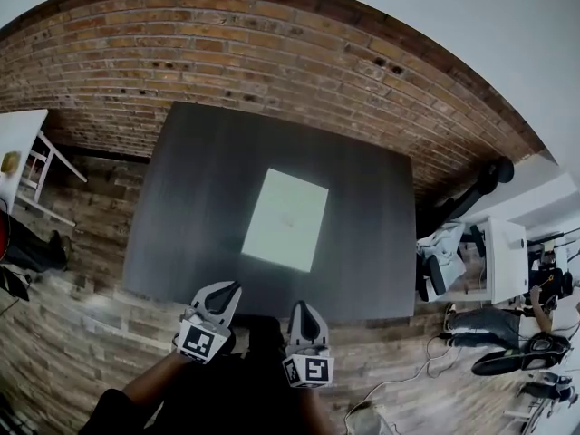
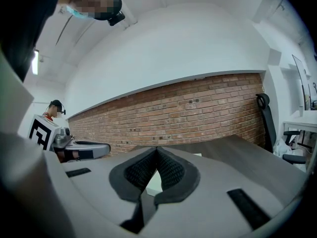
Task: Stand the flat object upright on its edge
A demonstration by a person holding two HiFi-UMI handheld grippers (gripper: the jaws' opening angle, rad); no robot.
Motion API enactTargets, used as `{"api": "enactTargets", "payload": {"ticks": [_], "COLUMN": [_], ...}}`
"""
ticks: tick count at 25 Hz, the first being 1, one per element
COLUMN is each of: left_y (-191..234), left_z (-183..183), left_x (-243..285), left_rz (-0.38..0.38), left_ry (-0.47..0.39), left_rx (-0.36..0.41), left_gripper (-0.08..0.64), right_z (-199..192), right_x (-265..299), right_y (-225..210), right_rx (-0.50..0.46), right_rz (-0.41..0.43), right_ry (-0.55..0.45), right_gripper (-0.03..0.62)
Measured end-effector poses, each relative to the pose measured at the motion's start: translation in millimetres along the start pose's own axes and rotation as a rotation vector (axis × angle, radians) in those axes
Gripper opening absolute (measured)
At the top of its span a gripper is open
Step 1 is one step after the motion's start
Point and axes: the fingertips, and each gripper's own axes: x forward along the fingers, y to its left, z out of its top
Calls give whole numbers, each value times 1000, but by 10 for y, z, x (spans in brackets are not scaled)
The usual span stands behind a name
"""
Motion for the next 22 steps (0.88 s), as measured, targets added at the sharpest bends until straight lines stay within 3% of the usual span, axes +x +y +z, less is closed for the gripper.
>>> {"api": "enactTargets", "payload": {"ticks": [5,8,11,22], "left_y": [41,53,62,190], "left_z": [-122,-183,-307,-1042], "left_x": [252,399,546,1025], "left_rz": [30,53,36,1], "left_ry": [38,40,63,168], "left_rx": [47,20,41,26], "left_gripper": [41,41,41,41], "right_z": [-156,-231,-370,-1054], "right_x": [155,273,435,743], "right_y": [-187,-290,-367,-737], "right_rx": [10,8,18,56], "right_rz": [31,54,69,16], "right_ry": [28,58,77,170], "right_gripper": [25,25,25,25]}}
